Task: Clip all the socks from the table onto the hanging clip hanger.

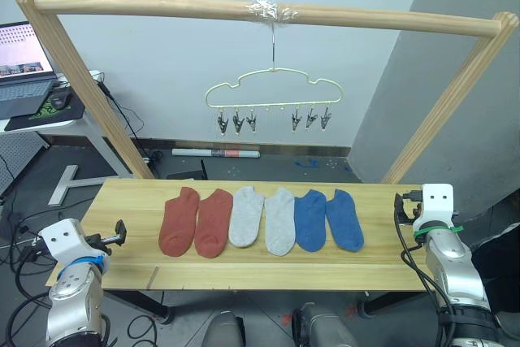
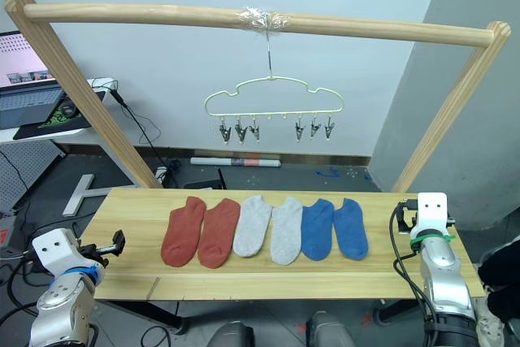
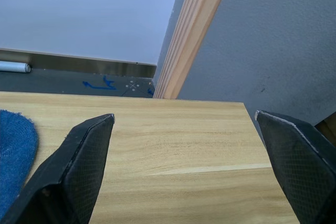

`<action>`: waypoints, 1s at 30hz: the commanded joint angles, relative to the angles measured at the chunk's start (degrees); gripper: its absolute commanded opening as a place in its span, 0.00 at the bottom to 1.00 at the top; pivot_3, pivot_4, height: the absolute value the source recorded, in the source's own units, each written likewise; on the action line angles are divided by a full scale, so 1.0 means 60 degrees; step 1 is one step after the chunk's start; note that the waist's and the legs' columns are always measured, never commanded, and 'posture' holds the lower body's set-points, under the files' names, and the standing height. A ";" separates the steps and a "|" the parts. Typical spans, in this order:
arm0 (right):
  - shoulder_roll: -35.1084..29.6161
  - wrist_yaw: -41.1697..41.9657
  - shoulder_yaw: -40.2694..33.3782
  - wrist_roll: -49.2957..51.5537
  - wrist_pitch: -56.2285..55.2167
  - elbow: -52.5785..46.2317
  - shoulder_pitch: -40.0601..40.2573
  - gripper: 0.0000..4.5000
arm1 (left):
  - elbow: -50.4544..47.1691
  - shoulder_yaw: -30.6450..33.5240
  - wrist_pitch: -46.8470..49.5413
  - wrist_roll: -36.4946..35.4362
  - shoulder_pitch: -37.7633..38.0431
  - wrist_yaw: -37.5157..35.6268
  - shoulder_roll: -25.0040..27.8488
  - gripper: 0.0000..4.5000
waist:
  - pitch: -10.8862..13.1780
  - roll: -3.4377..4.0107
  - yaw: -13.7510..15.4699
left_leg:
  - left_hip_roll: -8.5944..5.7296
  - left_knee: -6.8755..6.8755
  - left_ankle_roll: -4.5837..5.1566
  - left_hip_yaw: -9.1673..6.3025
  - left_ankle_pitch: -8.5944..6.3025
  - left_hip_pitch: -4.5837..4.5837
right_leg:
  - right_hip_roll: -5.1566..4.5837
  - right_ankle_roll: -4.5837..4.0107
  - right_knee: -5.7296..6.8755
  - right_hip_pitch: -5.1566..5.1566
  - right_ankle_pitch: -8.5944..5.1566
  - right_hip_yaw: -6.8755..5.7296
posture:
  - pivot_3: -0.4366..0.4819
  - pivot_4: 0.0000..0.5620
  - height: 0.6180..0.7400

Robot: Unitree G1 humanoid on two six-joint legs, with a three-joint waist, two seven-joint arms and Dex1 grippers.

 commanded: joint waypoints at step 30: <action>-0.0803 0.3016 0.1154 0.1464 0.1376 -0.3003 -0.0647 1.00 | -0.6556 -0.0953 0.1510 -0.1293 0.0534 -0.1195 0.0239 0.95 | 0.0199 0.0094 0.0060 | -0.0008 0.0013 0.0002 -0.0030 0.0002 0.0017 | 0.0011 -0.0023 0.0027 0.0010 -0.0016 0.0011 | 0.54 0.33 1.00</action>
